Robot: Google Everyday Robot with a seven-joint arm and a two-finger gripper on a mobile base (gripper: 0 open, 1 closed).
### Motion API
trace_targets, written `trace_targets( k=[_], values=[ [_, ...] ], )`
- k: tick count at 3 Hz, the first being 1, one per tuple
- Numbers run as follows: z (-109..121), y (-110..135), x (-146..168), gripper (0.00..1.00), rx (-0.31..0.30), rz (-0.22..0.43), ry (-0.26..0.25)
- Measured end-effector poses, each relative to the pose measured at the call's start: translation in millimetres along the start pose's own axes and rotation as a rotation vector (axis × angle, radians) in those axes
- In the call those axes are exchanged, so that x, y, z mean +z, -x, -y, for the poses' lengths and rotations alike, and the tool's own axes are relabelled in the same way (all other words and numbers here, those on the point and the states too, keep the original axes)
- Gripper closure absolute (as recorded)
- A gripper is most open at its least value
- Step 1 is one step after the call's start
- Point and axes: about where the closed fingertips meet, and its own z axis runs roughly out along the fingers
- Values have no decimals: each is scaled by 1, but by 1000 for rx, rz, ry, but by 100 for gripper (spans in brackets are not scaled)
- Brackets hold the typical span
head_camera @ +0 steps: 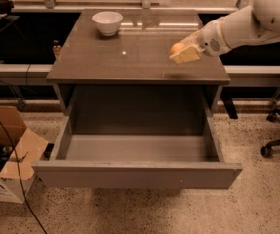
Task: Pick orange from top drawer and place on counter
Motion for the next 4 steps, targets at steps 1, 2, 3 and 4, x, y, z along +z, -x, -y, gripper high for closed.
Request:
trace_targets(
  k=[1, 2, 3, 4],
  values=[
    [28, 18, 35, 100, 13, 19, -34],
    [51, 31, 65, 82, 36, 22, -58],
    [66, 37, 91, 58, 51, 1, -70],
    [77, 34, 115, 35, 55, -67, -84]
  ],
)
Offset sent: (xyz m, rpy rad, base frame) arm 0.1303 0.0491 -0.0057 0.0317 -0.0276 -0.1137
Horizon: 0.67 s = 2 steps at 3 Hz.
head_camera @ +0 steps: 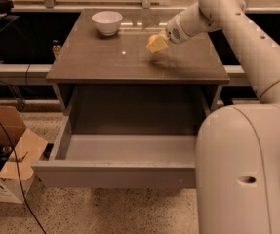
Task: Pick orange from top drawer and place on counter
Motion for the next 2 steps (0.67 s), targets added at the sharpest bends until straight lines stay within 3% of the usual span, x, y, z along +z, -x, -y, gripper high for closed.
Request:
trace_targets(
  k=[1, 2],
  values=[
    [7, -7, 16, 12, 2, -68, -15],
    [7, -9, 19, 0, 2, -76, -15]
  ],
)
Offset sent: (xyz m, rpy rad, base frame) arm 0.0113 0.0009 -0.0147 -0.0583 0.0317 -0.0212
